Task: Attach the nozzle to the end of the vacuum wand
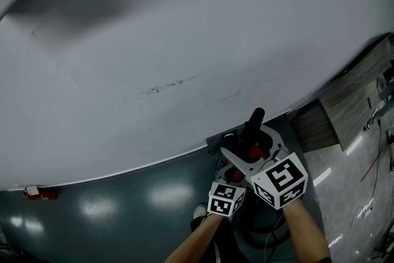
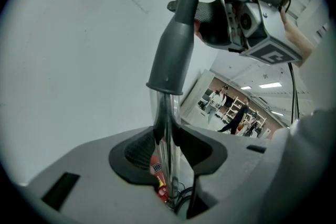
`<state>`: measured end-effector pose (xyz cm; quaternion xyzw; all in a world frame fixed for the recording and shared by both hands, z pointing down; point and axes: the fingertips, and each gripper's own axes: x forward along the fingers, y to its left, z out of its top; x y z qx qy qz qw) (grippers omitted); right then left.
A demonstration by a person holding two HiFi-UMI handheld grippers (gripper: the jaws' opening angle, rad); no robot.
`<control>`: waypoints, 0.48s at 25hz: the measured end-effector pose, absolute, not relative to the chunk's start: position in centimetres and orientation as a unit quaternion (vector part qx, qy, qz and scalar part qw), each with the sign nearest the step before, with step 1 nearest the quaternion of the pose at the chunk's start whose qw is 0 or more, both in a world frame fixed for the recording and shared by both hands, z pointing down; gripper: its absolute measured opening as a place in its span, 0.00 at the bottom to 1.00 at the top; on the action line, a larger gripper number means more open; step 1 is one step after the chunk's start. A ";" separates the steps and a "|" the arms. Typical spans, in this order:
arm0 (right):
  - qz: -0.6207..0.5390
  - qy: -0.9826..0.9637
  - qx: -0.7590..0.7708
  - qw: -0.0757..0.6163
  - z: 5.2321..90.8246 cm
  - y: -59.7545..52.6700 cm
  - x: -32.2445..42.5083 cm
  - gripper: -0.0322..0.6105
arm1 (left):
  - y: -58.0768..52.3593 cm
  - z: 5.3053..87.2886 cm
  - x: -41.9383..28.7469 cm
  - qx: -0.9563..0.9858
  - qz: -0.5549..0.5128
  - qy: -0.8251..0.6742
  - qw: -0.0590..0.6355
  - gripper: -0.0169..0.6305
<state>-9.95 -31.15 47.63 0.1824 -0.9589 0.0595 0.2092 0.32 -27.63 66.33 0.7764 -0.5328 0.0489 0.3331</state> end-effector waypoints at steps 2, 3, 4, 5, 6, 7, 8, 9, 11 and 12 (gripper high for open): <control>0.050 -0.958 0.169 0.227 47.9 -30.9 -10.7 0.58 | -27.6 66.3 0.3 0.777 0.049 -0.534 0.331 0.25; 0.051 -0.957 0.165 0.233 48.1 -30.9 -10.9 0.58 | -27.6 66.3 0.3 0.777 0.050 -0.534 0.330 0.25; 0.056 -0.956 0.162 0.239 48.2 -31.1 -11.0 0.58 | -27.7 66.3 0.3 0.777 0.051 -0.534 0.329 0.25; 0.063 -0.955 0.159 0.244 48.4 -31.3 -11.2 0.58 | -27.7 66.3 0.3 0.778 0.052 -0.534 0.328 0.25; 0.072 -0.953 0.157 0.247 48.6 -31.6 -11.3 0.58 | -27.7 66.3 0.3 0.778 0.053 -0.534 0.327 0.25; 0.084 -0.952 0.155 0.249 48.8 -31.9 -11.4 0.58 | -27.7 66.3 0.4 0.777 0.053 -0.535 0.327 0.25; 0.096 -0.951 0.155 0.249 48.9 -32.3 -11.4 0.58 | -27.7 66.3 0.4 0.777 0.053 -0.534 0.327 0.25; 0.109 -0.950 0.156 0.248 49.0 -32.6 -11.3 0.58 | -27.7 66.3 0.4 0.778 0.054 -0.534 0.327 0.25; 0.125 -0.948 0.157 0.247 49.2 -33.2 -11.3 0.58 | -27.7 66.3 0.4 0.778 0.055 -0.534 0.326 0.25; 0.129 -0.947 0.157 0.248 49.3 -33.3 -11.4 0.58 | -27.8 66.3 0.4 0.778 0.057 -0.534 0.326 0.25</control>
